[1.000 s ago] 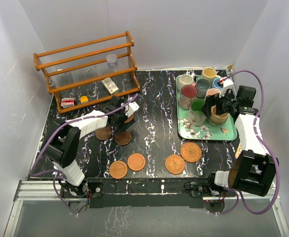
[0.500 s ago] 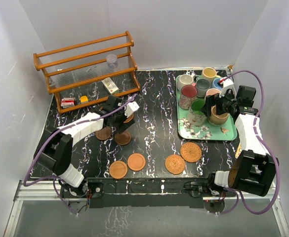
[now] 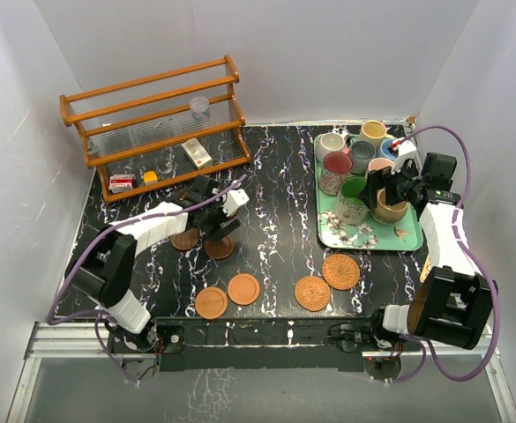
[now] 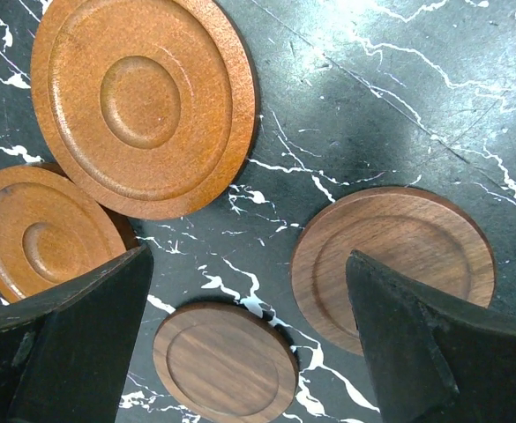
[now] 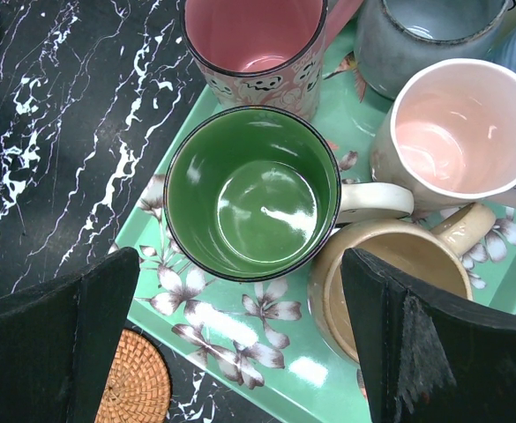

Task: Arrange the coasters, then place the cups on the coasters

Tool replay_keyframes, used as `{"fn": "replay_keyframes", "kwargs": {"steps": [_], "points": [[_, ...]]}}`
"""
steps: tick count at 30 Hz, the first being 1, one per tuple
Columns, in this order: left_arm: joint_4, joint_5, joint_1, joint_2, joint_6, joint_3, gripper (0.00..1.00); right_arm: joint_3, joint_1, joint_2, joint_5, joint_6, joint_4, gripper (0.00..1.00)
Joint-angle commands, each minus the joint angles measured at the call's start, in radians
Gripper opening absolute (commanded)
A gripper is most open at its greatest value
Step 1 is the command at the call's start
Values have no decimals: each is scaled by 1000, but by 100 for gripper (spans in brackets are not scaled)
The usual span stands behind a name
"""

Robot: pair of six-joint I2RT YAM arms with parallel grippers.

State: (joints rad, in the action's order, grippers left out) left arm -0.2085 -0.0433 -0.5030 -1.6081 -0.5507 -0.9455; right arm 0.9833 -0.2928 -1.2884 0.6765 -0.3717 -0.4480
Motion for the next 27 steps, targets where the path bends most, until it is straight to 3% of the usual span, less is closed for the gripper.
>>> {"fn": "replay_keyframes", "kwargs": {"steps": [1,27], "points": [[22,-10,4,-10,-5,8,90,-6,-6,-2,-2,-2,31,98],[109,91,5,-75,21,-6,91,-6,-6,-4,-2,-3,31,98]]}}
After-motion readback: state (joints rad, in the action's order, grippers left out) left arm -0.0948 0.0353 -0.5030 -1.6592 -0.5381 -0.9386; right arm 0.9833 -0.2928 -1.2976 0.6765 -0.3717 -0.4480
